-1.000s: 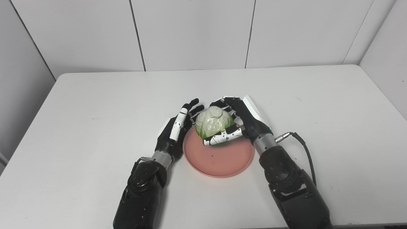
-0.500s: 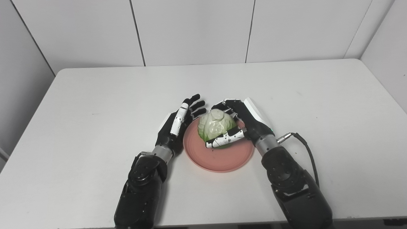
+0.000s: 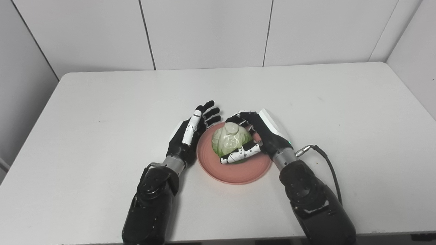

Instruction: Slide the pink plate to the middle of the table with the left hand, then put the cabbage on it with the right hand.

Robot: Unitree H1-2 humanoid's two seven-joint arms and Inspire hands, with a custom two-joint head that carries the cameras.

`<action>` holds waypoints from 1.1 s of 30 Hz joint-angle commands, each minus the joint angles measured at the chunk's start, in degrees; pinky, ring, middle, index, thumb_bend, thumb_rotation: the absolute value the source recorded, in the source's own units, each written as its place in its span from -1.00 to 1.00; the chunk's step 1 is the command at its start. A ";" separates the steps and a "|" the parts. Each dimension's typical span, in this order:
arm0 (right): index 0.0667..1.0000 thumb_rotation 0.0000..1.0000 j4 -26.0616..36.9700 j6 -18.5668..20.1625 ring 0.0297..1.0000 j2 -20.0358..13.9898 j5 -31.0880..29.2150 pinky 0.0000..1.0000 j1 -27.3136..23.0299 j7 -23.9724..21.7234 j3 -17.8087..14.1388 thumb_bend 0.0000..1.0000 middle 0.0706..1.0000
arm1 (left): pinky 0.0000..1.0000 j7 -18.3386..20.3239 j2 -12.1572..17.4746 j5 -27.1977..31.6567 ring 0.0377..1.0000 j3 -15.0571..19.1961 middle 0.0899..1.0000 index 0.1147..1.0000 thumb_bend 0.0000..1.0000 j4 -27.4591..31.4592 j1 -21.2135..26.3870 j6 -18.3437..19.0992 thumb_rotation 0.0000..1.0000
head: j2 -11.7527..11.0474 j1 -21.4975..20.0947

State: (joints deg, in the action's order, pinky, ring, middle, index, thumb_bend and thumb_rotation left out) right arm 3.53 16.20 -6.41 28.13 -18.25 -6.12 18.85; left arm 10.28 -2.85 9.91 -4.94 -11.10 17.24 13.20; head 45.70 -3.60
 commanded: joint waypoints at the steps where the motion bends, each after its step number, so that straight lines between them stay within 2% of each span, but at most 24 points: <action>1: -0.05 -1.00 0.80 -3.14 -0.22 0.13 0.73 -0.29 -1.32 1.24 -0.05 0.06 -0.17 | 0.67 -0.41 0.08 -0.25 0.73 -0.04 0.75 0.75 -0.12 -1.09 -1.62 4.19 1.00 | 0.04 0.08; 8: -0.06 -1.00 1.01 -2.89 -0.17 0.48 0.49 -0.25 -1.19 0.87 -0.29 0.06 -0.15 | 0.65 -0.47 0.04 -0.36 0.73 0.01 0.74 0.73 -0.12 -1.00 -1.53 4.41 1.00 | 0.08 -0.03; 13: -0.07 -1.00 2.18 -2.48 0.00 0.40 1.22 -0.10 -1.16 0.56 0.11 0.06 -0.11 | 0.65 -0.59 -0.02 -0.39 0.74 0.03 0.75 0.74 -0.13 -0.96 -1.41 4.79 1.00 | 0.11 -0.01; 15: -0.09 -0.79 2.70 -2.09 0.05 0.12 1.97 -0.07 -1.30 0.27 0.40 0.05 0.07 | 0.65 -0.60 -0.08 -0.27 0.75 0.09 0.76 0.76 -0.13 -0.91 -1.38 5.08 1.00 | 0.11 -0.01; 16: 0.12 -0.79 2.98 -1.73 0.16 -0.06 2.35 0.02 -1.40 -0.03 0.55 0.48 0.19 | 0.67 -0.56 -0.10 -0.15 0.76 0.15 0.77 0.76 -0.13 -0.89 -1.39 5.16 1.00 | 0.11 -0.01; 18: 0.29 -0.75 3.77 -0.56 0.27 -0.46 3.16 0.13 -1.70 -1.11 0.86 0.74 0.32 | 0.68 -0.45 -0.12 0.07 0.77 0.31 0.77 0.75 -0.13 -1.05 -1.32 5.18 1.00 | 0.14 -0.11; 25: 0.54 -0.55 6.23 2.07 0.51 -1.59 2.85 0.37 -2.47 -7.05 1.03 0.91 0.55 | 0.72 0.34 0.40 -0.15 0.81 -0.04 0.78 0.76 -0.13 -1.31 -1.09 5.29 1.00 | 0.11 -0.14; 30: 0.60 -0.41 6.37 1.13 0.57 -2.01 2.83 0.41 -2.73 -8.91 0.95 0.99 0.61 | 0.76 -0.11 0.42 -0.51 0.79 -0.28 0.78 0.77 -0.14 -0.26 -1.16 6.79 1.00 | 0.11 -0.10; 33: 0.62 -0.35 6.58 0.56 0.58 -2.36 2.97 0.42 -2.86 -9.55 0.98 1.00 0.63 | 0.76 0.27 0.62 -0.53 0.78 -0.41 0.78 0.78 -0.16 -0.51 -1.10 6.25 1.00 | 0.06 -0.20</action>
State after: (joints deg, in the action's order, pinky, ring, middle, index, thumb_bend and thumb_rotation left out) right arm 8.24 17.41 -8.57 31.15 -18.64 -15.73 20.04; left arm 10.45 -2.76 9.87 -4.95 -10.24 17.28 15.56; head 45.70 -3.87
